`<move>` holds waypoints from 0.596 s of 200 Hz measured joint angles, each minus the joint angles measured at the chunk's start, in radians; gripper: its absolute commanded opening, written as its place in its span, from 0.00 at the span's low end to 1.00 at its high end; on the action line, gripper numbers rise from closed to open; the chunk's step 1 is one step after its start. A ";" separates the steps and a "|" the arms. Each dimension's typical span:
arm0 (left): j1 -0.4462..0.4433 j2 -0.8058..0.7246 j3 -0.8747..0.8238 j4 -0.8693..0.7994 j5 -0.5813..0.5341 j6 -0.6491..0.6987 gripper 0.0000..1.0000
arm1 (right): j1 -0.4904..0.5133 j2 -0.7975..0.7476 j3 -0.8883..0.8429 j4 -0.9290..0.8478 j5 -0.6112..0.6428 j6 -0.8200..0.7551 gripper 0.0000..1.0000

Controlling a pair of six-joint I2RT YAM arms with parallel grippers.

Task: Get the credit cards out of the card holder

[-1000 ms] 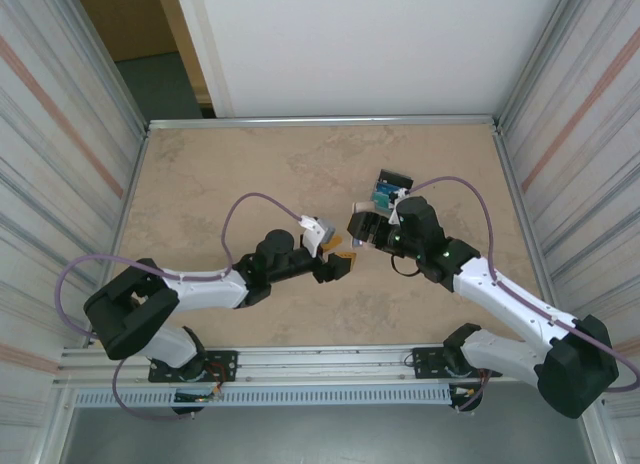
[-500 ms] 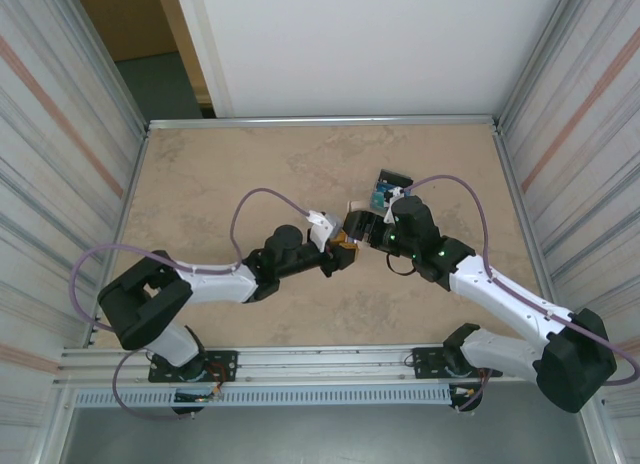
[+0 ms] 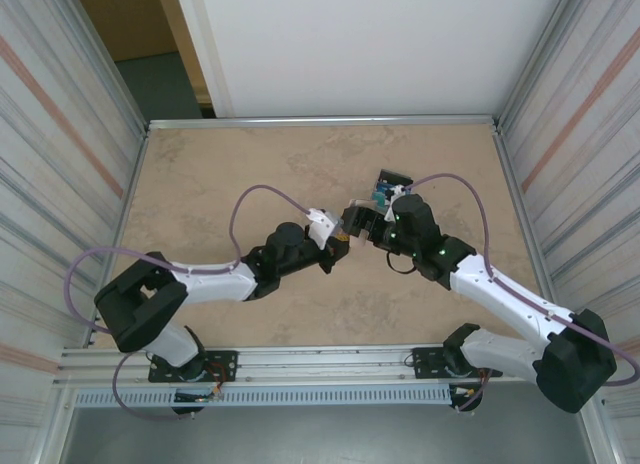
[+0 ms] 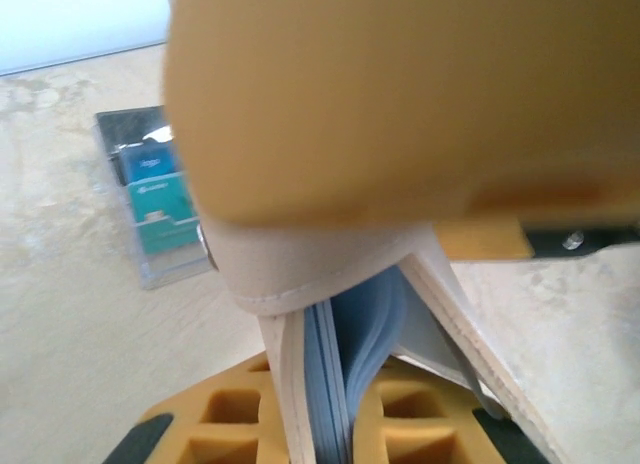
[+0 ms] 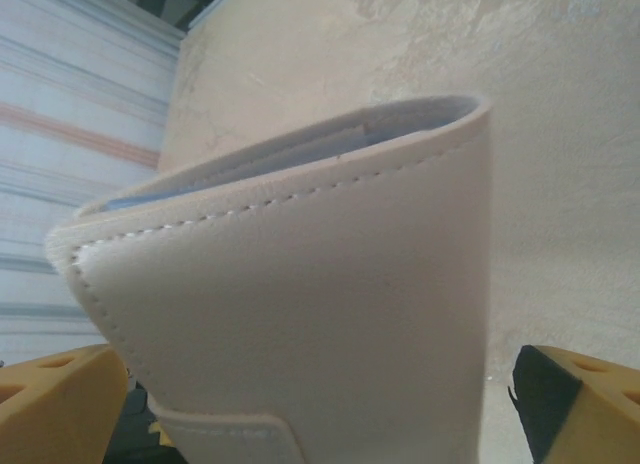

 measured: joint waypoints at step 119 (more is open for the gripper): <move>-0.111 -0.070 0.045 -0.192 -0.373 0.365 0.00 | 0.036 0.079 0.242 -0.196 0.084 0.009 0.84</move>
